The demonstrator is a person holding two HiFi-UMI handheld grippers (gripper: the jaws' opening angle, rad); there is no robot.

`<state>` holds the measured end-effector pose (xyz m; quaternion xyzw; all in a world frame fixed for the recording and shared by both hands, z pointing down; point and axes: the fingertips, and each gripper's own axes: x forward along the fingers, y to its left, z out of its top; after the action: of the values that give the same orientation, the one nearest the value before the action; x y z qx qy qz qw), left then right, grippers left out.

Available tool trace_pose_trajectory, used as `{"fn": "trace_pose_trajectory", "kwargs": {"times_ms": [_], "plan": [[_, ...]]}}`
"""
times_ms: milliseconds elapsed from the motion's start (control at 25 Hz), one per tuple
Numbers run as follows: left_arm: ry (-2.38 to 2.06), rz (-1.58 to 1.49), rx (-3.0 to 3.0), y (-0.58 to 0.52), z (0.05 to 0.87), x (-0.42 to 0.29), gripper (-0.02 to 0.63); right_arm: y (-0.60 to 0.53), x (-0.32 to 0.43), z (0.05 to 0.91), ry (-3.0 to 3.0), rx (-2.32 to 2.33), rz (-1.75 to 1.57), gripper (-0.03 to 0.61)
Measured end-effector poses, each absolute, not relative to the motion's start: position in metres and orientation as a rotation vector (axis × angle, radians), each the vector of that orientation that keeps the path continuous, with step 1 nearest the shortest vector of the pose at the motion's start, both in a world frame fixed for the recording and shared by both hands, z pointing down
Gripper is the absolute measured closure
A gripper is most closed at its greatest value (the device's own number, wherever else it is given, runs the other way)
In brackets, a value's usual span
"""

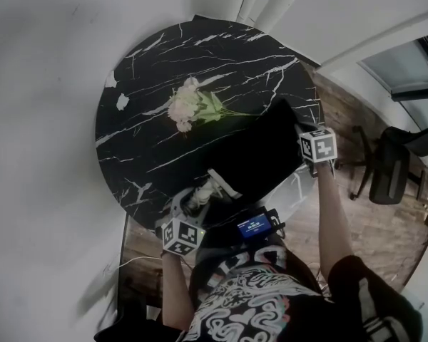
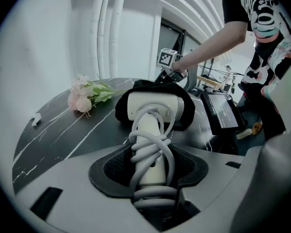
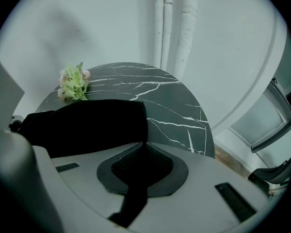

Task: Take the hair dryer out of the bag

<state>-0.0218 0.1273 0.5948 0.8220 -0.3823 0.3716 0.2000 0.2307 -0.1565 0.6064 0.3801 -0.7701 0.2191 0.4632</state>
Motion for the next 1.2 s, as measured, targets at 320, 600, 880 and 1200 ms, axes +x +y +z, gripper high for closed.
{"fn": "trace_pose_trajectory", "kwargs": {"times_ms": [320,600,880,1200], "plan": [[-1.067,1.043,2.298,0.132,0.593,-0.024,0.388,-0.161,0.233,0.606,-1.895,0.935,0.526,0.552],[-1.062,1.040,2.304,0.135,0.593,-0.025,0.388,-0.165,0.234,0.605,-1.886,0.934,0.505,0.551],[-1.042,1.057,2.317,0.136,0.592,-0.025,0.388,-0.169,0.242,0.606,-1.876,0.941,0.498,0.551],[-1.025,1.061,2.329,0.137,0.591,-0.025,0.388,-0.170,0.243,0.606,-1.873,0.952,0.509,0.551]]}}
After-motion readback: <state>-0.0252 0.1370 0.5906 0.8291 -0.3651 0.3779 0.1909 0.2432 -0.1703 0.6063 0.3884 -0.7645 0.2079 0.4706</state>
